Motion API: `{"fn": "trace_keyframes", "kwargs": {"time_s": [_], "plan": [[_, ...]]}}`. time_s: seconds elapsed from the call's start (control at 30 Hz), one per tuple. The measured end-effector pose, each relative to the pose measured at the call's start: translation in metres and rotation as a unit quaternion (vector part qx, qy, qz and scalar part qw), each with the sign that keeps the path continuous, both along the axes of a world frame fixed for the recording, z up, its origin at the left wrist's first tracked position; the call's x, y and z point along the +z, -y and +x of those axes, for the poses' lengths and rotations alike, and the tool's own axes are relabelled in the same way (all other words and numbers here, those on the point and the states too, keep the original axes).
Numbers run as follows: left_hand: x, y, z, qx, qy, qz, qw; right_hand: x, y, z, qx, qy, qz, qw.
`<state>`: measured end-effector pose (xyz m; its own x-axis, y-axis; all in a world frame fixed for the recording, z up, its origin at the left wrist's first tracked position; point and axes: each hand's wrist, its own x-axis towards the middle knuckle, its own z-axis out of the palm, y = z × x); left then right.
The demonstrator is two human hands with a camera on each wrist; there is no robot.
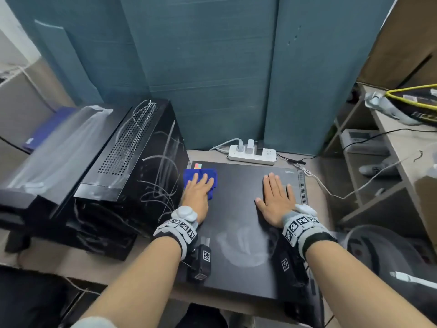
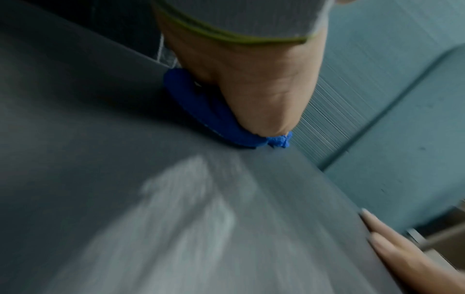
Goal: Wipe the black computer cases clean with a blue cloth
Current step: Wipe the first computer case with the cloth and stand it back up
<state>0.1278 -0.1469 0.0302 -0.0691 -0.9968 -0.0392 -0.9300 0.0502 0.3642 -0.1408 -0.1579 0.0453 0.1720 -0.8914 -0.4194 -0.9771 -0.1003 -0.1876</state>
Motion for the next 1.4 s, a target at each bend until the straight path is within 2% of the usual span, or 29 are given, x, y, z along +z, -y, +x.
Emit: {"fn": "trace_keyframes", "kwargs": {"time_s": [0.07, 0.2, 0.3, 0.37, 0.43, 0.6, 0.67, 0.73, 0.77, 0.83, 0.9, 1.0, 1.07, 1.17, 1.27, 1.33, 1.4], "plan": [[0.002, 0.014, 0.014, 0.036, 0.014, 0.008, 0.999, 0.001, 0.0, 0.001, 0.009, 0.007, 0.007, 1.0], [0.01, 0.049, 0.02, 0.047, 0.081, 0.024, 0.995, 0.002, 0.003, -0.002, 0.013, 0.004, 0.023, 1.0], [0.012, 0.064, 0.024, 0.059, 0.088, 0.059, 0.993, 0.002, 0.003, 0.0, 0.014, -0.008, 0.03, 0.999], [0.014, 0.068, 0.017, 0.063, 0.102, 0.05, 0.992, -0.001, 0.002, 0.003, 0.01, -0.015, 0.024, 1.0], [0.018, 0.067, -0.007, 0.031, 0.124, 0.034, 0.991, 0.0, 0.003, 0.004, 0.003, -0.016, 0.024, 1.0], [0.013, 0.023, -0.09, -0.139, 0.126, 0.049, 0.981, 0.0, 0.007, 0.001, 0.003, -0.026, 0.035, 0.999], [0.01, 0.013, -0.09, -0.188, 0.122, 0.043, 0.974, 0.0, 0.006, 0.001, 0.009, -0.027, 0.035, 0.999], [0.012, 0.014, -0.066, -0.207, 0.123, 0.059, 0.969, 0.0, 0.007, 0.001, 0.008, -0.019, 0.032, 0.999], [0.011, 0.016, -0.05, -0.187, 0.11, 0.052, 0.975, 0.0, 0.008, 0.001, 0.007, -0.017, 0.029, 0.999], [0.011, 0.019, -0.013, -0.097, 0.07, 0.033, 0.992, -0.001, 0.01, 0.001, 0.006, -0.014, 0.024, 1.0], [0.007, 0.018, 0.015, -0.03, 0.065, 0.038, 0.997, -0.003, 0.009, 0.0, 0.002, -0.01, 0.02, 1.0], [0.006, 0.009, 0.013, 0.032, 0.087, 0.054, 0.994, -0.003, 0.008, 0.002, -0.002, -0.005, 0.014, 1.0], [0.008, -0.009, -0.016, 0.027, 0.104, 0.051, 0.993, -0.004, 0.006, 0.003, 0.0, -0.003, 0.012, 1.0], [0.01, -0.042, -0.066, -0.093, 0.113, 0.052, 0.988, -0.005, 0.006, 0.002, -0.003, -0.002, 0.009, 1.0], [0.014, -0.066, -0.077, -0.202, 0.107, 0.034, 0.973, -0.004, 0.006, 0.0, -0.006, -0.002, 0.003, 1.0], [0.014, -0.073, -0.052, -0.184, 0.096, 0.031, 0.978, 0.0, 0.003, 0.001, 0.004, 0.001, 0.001, 1.0], [0.012, -0.073, -0.015, -0.073, 0.053, 0.027, 0.996, 0.003, 0.002, 0.002, 0.005, 0.002, 0.001, 1.0]]}}
